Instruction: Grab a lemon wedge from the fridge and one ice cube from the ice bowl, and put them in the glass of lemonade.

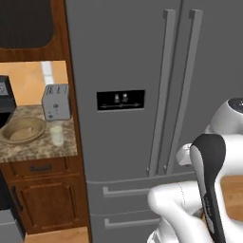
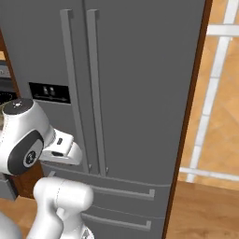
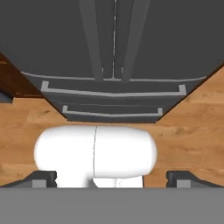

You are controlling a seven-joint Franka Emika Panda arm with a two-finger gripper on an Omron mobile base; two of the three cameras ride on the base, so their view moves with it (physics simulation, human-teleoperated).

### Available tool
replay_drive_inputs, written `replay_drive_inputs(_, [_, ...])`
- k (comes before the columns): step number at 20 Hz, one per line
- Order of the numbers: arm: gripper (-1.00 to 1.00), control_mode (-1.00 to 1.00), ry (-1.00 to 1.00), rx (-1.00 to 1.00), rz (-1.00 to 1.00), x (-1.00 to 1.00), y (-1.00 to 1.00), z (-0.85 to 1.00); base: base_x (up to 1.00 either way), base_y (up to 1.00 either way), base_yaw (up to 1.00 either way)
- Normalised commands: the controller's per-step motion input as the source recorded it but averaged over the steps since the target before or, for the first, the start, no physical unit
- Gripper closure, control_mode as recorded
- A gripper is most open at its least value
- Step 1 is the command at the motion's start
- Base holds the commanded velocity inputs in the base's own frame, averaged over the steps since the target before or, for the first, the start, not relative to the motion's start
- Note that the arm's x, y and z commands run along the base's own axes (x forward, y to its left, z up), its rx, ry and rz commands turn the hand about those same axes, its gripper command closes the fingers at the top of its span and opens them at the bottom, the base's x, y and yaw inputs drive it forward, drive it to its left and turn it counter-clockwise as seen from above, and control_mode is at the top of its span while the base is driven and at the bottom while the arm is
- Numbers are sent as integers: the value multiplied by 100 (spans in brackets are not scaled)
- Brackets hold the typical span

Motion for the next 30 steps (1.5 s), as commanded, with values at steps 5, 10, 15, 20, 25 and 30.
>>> replay_drive_inputs(5, [-100, 100, 0, 0, 0, 0, 0, 0, -55, 24, 0])
replay_drive_inputs(10, [-100, 100, 0, 0, 0, 0, 0, 0, -71, -2, 0])
replay_drive_inputs(15, [-100, 100, 0, 0, 0, 0, 0, 0, -45, 0, 0])
replay_drive_inputs(20, [-100, 100, 0, 0, 0, 0, 0, 0, -11, 0, 0])
replay_drive_inputs(25, [-100, 100, 0, 0, 0, 0, 0, 0, 0, 0, 0])
replay_drive_inputs(30, [-100, 100, 0, 0, 0, 0, 0, 0, 0, 0, 0])
